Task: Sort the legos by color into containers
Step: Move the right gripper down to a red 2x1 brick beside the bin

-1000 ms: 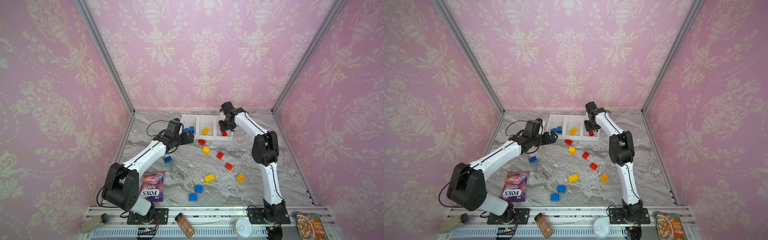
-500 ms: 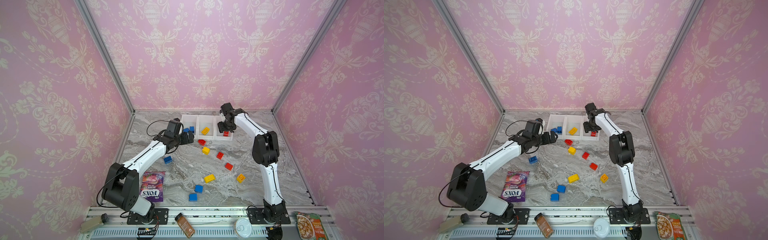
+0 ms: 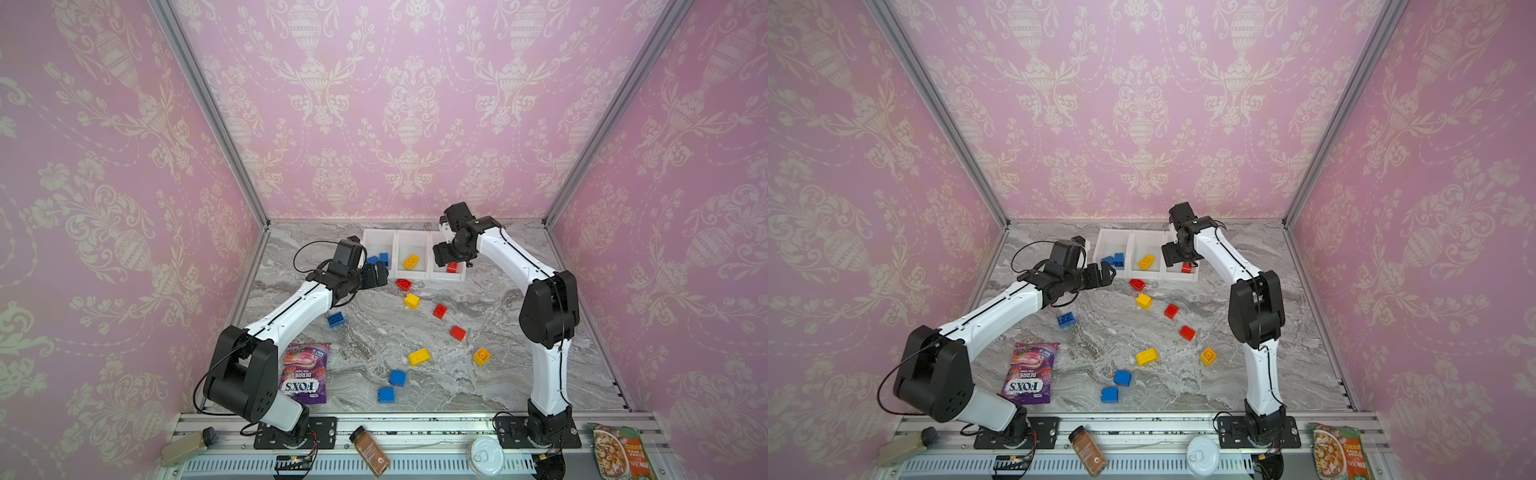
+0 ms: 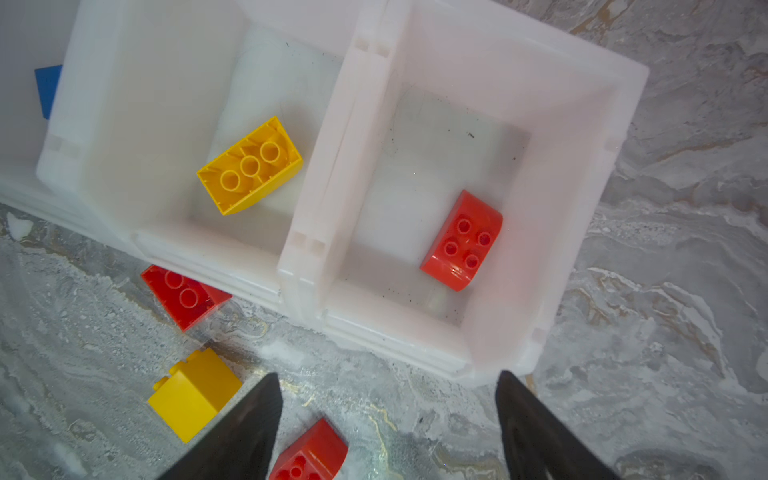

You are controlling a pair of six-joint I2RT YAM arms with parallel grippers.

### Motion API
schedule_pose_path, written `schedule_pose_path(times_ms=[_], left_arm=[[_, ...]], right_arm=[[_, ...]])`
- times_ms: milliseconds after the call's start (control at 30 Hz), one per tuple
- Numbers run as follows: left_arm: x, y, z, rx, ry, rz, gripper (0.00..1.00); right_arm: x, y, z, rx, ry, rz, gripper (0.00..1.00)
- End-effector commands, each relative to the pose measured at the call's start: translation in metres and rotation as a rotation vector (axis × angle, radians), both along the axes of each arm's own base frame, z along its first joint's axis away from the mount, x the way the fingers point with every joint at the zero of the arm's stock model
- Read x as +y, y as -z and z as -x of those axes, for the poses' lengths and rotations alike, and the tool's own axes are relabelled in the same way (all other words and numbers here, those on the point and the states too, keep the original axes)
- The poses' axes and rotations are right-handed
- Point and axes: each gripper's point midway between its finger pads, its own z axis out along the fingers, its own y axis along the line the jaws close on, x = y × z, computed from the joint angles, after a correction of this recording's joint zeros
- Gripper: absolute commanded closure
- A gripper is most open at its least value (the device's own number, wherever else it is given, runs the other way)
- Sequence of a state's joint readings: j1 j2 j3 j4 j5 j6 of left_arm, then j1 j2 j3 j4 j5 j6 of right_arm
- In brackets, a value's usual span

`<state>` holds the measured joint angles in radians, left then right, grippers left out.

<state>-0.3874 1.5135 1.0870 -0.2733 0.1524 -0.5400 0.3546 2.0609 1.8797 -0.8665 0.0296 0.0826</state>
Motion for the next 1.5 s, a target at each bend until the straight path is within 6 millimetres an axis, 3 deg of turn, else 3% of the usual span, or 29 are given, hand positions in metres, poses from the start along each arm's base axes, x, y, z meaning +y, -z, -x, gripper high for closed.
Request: schedule_pose_path(times_ms=[0,300,533,667,833,1467], left_arm=[[0.002,0.005,0.001,0.012,-0.003,0.015,0.01],[0.014,0.014,0.004,0.034,-0.037,0.021,0.01],[0.036,0.014,0.007,0.038,-0.084,0.045,0.01],[0.047,0.010,0.010,0.027,-0.103,0.046,0.01],[0.055,0.008,0.012,0.021,-0.116,0.051,0.01],[0.062,0.005,0.011,0.016,-0.127,0.056,0.01]], right_arm=[[0.011,-0.009,0.018,0.003,-0.011,-0.046,0.17],[0.063,-0.006,0.053,-0.004,-0.036,-0.219,0.16],[0.111,0.028,0.059,0.036,-0.122,-0.210,0.17],[0.129,0.052,0.058,0.069,-0.171,-0.176,0.15],[0.139,0.074,0.049,0.037,-0.192,-0.124,0.11],[0.152,0.099,0.026,-0.037,-0.222,-0.062,0.10]])
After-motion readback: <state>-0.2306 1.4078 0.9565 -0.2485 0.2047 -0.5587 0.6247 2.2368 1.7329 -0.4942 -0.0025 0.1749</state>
